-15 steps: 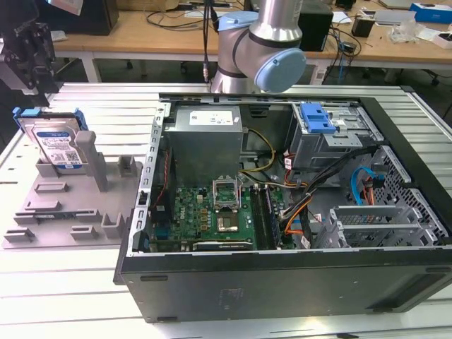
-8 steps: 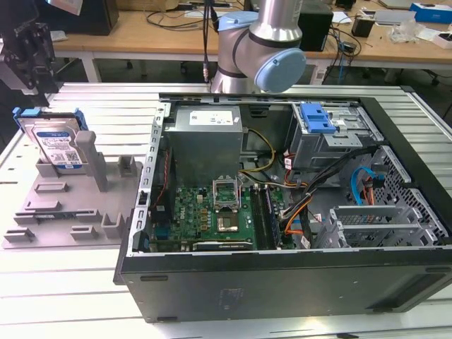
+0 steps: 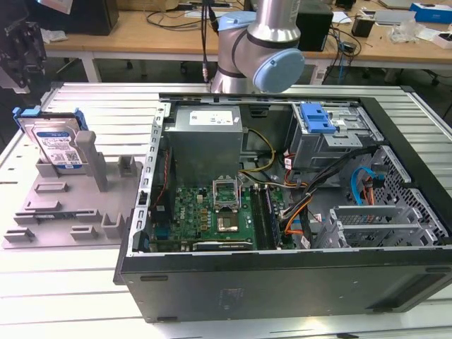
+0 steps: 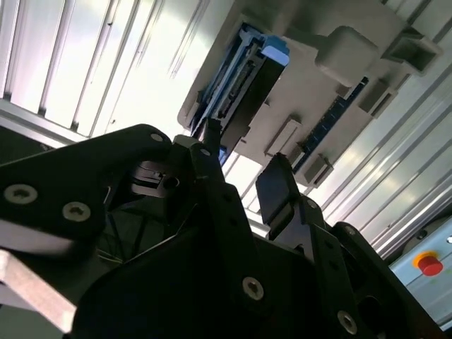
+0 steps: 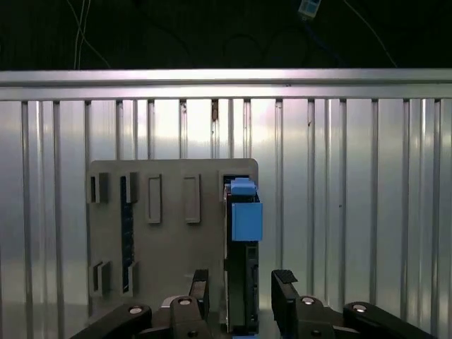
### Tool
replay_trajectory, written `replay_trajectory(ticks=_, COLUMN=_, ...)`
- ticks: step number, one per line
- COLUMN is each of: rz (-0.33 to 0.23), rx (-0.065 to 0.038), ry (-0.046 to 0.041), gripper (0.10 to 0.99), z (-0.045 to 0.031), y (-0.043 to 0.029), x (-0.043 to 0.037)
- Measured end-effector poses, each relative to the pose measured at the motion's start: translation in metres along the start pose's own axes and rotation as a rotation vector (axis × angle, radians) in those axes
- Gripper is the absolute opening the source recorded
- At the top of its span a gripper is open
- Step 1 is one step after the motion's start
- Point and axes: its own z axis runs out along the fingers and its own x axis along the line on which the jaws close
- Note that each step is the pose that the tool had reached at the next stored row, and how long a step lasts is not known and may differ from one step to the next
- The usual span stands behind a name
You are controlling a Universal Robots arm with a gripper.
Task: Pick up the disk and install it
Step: 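Pick up the disk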
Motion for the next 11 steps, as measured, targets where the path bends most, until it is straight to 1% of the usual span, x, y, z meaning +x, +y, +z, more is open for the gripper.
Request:
replay_trajectory(ticks=3, rz=-0.007, rx=0.0, ry=-0.0001, gripper=0.482, z=0.0013, y=0.0061, x=-0.0033)
replay_trajectory(ticks=7, rz=-0.027, rx=0.001, ry=-0.0009, gripper=0.482, z=0.0058, y=0.0167, x=-0.0061)
replay_trajectory(ticks=9, rz=-0.057, rx=0.001, ry=-0.002, gripper=0.482, z=0.0113, y=0.0176, x=-0.0062)
replay_trajectory(ticks=11, rz=-0.079, rx=0.0, ry=-0.0034, gripper=0.482, z=0.015, y=0.0185, x=-0.0063)
